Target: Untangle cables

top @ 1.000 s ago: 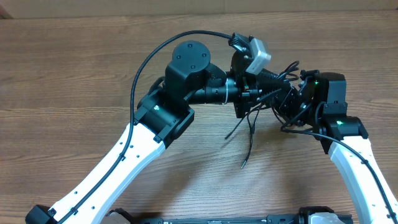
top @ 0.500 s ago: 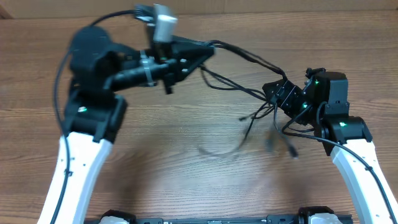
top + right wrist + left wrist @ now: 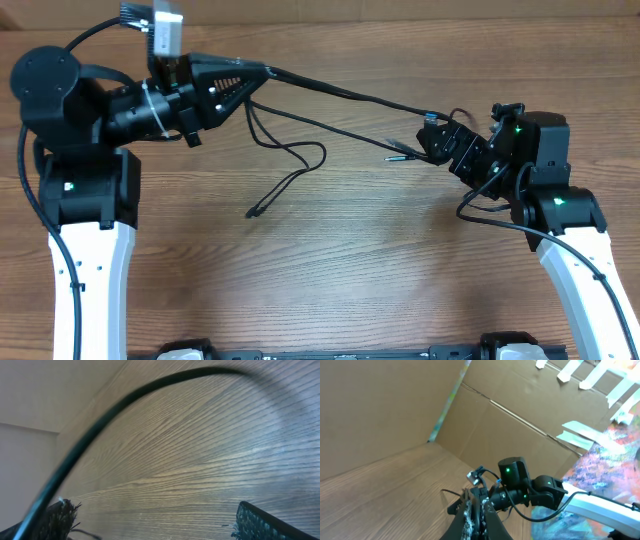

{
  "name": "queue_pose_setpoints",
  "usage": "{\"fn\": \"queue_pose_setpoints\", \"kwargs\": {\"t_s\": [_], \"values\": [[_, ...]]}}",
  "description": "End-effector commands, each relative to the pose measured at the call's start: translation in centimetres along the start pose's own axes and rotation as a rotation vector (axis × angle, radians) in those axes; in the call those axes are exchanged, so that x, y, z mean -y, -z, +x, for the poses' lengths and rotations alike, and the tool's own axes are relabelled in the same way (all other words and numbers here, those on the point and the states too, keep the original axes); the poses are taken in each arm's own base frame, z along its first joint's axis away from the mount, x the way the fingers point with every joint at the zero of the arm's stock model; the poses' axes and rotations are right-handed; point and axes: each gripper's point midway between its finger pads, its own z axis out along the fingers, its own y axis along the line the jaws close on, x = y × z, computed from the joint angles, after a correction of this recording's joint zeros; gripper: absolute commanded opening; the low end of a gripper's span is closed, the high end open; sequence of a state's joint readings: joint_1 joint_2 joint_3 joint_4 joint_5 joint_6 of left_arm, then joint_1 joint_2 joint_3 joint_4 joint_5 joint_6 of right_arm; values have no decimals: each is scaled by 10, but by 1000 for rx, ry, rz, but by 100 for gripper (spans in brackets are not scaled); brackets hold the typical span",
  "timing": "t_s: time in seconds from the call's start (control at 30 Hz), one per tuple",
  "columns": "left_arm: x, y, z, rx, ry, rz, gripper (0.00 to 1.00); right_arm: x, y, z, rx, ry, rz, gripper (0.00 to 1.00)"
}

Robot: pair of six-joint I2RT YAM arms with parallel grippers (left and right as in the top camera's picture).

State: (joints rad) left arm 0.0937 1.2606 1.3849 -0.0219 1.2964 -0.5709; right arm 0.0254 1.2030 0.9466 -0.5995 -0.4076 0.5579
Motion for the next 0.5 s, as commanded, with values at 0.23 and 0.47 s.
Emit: {"fn": "queue_pose_setpoints", "kwargs": {"t_s": [0.23,0.47], "values": [[15,54,-54,168,-198,-209,4,120,8,-16,159,-182,481,100],[-23,98,-81,303,-230,-445,4,133,15,-13,163,-185,558,100]]}}
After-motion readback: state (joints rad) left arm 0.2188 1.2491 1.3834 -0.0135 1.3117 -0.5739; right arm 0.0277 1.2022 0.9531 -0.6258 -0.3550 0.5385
